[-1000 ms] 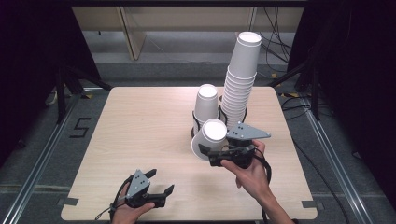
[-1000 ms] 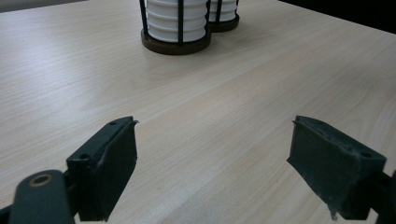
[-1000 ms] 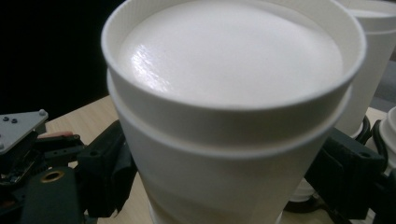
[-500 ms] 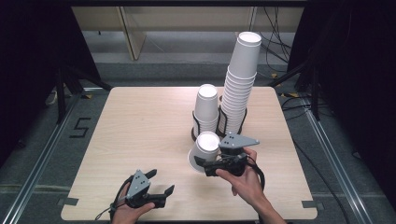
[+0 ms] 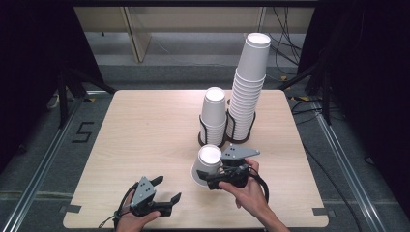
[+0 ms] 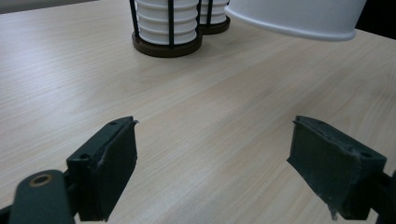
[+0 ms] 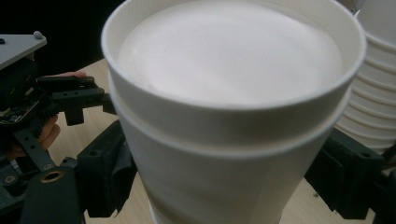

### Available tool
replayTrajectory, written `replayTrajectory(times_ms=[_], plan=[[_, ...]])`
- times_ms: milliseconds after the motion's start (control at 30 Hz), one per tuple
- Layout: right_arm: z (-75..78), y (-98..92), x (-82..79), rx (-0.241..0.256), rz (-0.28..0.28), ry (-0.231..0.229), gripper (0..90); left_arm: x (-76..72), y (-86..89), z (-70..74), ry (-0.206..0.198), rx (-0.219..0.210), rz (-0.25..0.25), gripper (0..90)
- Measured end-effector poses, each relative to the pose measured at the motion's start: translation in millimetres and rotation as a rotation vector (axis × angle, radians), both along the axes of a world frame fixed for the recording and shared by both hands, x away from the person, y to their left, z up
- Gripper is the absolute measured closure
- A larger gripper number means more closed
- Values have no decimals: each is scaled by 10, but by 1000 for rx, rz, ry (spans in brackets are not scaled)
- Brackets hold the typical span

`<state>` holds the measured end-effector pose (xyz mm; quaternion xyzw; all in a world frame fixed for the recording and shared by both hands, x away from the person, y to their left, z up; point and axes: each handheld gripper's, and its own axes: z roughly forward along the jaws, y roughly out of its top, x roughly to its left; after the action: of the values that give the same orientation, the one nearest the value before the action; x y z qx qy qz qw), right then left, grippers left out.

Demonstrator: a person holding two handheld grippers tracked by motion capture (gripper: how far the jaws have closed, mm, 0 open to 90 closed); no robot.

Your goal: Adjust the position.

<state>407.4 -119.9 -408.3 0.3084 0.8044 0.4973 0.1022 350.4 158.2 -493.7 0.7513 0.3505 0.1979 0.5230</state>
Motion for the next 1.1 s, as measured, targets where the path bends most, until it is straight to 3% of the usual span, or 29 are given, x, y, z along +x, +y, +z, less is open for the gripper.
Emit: replayTrajectory(times_ms=[67, 133, 167, 200, 267, 367, 467, 533, 633, 667, 733, 933, 1100], plan=[[-6, 10, -21, -6, -13, 11, 183, -1, -6, 4, 0, 6, -5, 146], [-32, 26, -7, 5, 10, 11, 183, 1, -23, 4, -2, 13, -13, 146], [-33, 29, -16, -4, 2, 22, 182, 8, -43, -4, -8, -2, -24, 146], [-46, 42, -16, 16, 2, 31, 183, 4, -57, 3, -9, 2, -23, 146], [-58, 53, -3, 12, 21, 20, 183, 14, -108, 5, -33, -16, -38, 146], [-73, 85, -11, 24, 22, 43, 183, -5, -188, 5, -73, -16, -69, 146], [-80, 113, -25, 9, 23, 40, 183, -7, -212, 26, -95, -9, -75, 145], [-89, 142, -31, 8, 27, 38, 183, 10, -232, 16, -112, -30, -81, 145], [-109, 191, -43, 28, 36, 45, 183, 21, -249, 16, -109, -29, -84, 145], [-107, 195, -41, 10, 39, 34, 183, 24, -259, 17, -110, -34, -87, 145], [-119, 229, -65, 11, 35, 61, 183, 29, -276, 16, -123, -33, -93, 145], [-164, 310, -51, 4, 64, 35, 184, 33, -321, 6, -131, -38, -107, 140], [-186, 392, -83, 29, 78, 67, 184, 42, -363, -2, -115, -11, -79, 30]])
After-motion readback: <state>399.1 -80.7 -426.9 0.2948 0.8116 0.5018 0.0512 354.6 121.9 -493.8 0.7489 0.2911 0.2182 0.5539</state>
